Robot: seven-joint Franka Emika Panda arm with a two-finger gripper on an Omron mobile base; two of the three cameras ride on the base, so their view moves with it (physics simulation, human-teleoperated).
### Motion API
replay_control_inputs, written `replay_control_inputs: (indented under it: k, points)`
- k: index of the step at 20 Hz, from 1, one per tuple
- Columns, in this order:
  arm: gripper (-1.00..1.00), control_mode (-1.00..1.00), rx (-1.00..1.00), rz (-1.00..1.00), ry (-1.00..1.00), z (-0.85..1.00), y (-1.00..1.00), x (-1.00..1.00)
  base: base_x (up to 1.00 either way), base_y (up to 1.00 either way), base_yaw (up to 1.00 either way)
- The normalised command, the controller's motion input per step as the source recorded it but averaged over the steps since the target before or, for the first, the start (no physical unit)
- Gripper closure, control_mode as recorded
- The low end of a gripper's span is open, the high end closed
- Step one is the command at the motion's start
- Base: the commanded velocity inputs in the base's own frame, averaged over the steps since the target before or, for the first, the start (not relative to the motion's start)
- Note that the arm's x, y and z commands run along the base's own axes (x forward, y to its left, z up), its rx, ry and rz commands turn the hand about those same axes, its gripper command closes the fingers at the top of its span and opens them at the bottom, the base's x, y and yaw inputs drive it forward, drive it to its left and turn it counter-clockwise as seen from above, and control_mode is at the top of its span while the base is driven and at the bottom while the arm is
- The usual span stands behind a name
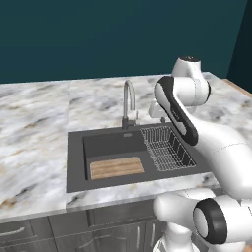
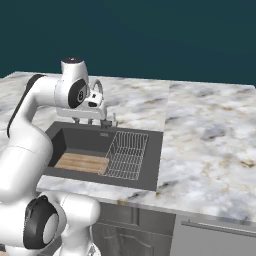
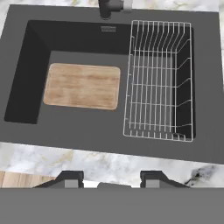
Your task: Turn on the sink faucet with hot water and rinse the cutting board for ten seconds, then turn off the faucet. Push the cutting board to reach the water if necessary.
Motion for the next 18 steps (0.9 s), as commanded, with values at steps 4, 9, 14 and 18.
replay_control_inputs:
  k: [4,9,14,18]
  points:
    - [-1.00,-1.00,0.00,0.02,0.00,0.00,-0.12,0.00,0.00,0.00,0.00]
    - [-1.00,-1.00,0.00,0.02,-0.11,0.00,-0.20,-0.01,0.00,0.00,0.00]
    - [-1.00,-1.00,0.00,0.07,-0.28,0.00,-0.28,-0.14,0.00,0.00,0.00]
    - [-1.00,-1.00,0.00,0.12,-0.33,0.00,-0.20,-0.05,0.00,0.00,0.00]
